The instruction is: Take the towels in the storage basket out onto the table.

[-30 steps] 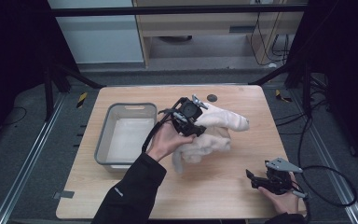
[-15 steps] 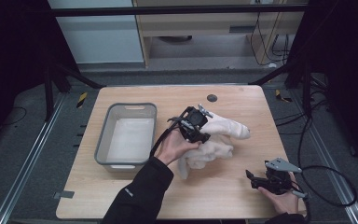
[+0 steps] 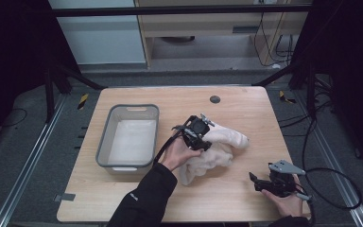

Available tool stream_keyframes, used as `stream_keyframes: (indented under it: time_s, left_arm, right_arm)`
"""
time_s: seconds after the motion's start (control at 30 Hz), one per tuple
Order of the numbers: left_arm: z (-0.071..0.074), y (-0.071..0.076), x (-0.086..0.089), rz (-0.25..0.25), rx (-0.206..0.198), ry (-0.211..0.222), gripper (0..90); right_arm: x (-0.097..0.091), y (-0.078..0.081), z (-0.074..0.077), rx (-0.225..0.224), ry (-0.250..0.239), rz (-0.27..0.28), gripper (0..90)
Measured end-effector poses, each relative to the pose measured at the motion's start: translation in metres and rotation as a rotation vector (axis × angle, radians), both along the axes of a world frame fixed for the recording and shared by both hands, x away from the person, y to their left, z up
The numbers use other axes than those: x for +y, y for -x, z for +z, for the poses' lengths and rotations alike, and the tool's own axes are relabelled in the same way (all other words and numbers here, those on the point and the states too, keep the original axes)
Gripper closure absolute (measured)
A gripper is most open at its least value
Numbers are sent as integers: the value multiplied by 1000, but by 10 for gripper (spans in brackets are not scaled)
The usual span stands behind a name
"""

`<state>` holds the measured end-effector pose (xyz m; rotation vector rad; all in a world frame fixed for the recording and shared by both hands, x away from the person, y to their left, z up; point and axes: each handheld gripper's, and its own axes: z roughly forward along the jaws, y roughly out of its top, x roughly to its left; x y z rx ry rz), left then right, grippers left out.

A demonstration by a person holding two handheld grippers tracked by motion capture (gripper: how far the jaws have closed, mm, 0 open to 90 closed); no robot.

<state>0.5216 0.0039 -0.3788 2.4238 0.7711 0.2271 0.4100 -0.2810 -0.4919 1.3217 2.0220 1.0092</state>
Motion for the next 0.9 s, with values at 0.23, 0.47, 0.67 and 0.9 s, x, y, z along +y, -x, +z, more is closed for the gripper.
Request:
stream_keyframes:
  time_s: [0.23, 0.47, 0.67, 0.9]
  left_arm:
    - [-12, -1, 3, 1, 11, -11, 681]
    - [-21, -2, 8, 7, 14, -24, 643]
    - [-28, -2, 14, 13, 15, -32, 602]
    - [-33, -2, 18, 14, 2, -27, 485]
  right_arm:
    - [0, 0, 0, 0, 2, 0, 158]
    - [0, 0, 0, 1, 2, 1, 157]
    - [0, 0, -1, 1, 6, 2, 156]
    - [0, 0, -1, 0, 8, 1, 154]
